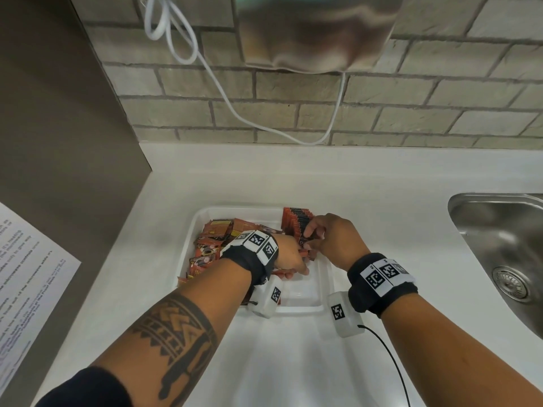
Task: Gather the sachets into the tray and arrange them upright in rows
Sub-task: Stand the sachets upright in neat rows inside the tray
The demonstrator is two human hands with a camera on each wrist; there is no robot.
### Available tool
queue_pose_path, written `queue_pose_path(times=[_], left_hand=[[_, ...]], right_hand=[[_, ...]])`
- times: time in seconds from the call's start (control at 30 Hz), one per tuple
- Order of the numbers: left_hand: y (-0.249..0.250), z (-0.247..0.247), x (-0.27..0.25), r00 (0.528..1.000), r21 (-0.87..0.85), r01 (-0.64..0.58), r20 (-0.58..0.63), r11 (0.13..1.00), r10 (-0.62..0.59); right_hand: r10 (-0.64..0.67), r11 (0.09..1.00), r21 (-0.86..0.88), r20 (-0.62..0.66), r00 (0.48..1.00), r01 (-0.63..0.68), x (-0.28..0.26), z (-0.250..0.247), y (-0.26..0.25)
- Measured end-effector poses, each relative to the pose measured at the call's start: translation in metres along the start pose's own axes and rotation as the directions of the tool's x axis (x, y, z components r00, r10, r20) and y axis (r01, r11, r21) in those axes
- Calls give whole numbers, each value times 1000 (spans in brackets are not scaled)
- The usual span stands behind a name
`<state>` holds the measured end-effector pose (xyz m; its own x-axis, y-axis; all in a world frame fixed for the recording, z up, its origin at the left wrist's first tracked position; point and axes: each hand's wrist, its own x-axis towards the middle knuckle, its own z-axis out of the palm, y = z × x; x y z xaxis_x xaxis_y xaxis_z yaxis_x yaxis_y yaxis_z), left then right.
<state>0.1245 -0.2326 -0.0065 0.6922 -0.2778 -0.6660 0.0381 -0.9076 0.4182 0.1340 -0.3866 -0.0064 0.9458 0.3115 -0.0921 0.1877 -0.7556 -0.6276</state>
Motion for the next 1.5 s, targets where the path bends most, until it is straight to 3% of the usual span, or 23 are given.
queue_pose_path(times=[0.4, 0.7, 0.8, 0.87, 0.93, 1.0, 1.1, 1.23, 1.3, 1.37, 1.5], left_hand=[[-1, -3, 0, 999, -81, 15, 48, 997, -11], [-9, -7, 2, 997, -171, -3, 81, 985, 17], [-13, -13, 0, 996, -73, -22, 84, 997, 28], [-20, -16, -3, 995, -144, -30, 85, 989, 43], [-28, -18, -8, 986, -409, -96, 85, 907, 142], [-32, -19, -18, 965, -642, -220, -30, 735, 262], [-35, -19, -20, 921, -716, -374, -210, 589, 329], [-33, -16, -20, 884, -762, -452, -315, 463, 345], [-34, -15, -22, 884, -794, -444, -310, 416, 350], [-34, -14, -25, 890, -791, -430, -289, 436, 353], [-35, -14, -25, 870, -757, -489, -382, 433, 313]], right_hand=[[-28, 1000, -1, 1, 1000, 28, 0, -5, 3], [-61, 998, 6, -53, 997, 61, -5, -7, 8], [-57, 997, 38, -85, 995, 60, -9, -9, 5], [-61, 994, 84, -108, 992, 70, -14, -13, 1], [-59, 983, 169, -110, 992, 77, -19, -15, -5], [-62, 962, 259, -95, 994, 84, -23, -16, -11], [-76, 939, 326, -117, 990, 110, -22, -20, -19], [-67, 933, 344, -114, 991, 103, -16, -28, -26], [-52, 939, 332, -129, 990, 93, -12, -31, -27], [-40, 942, 324, -147, 988, 86, -9, -36, -28], [-66, 951, 298, -82, 994, 88, -11, -37, -33]])
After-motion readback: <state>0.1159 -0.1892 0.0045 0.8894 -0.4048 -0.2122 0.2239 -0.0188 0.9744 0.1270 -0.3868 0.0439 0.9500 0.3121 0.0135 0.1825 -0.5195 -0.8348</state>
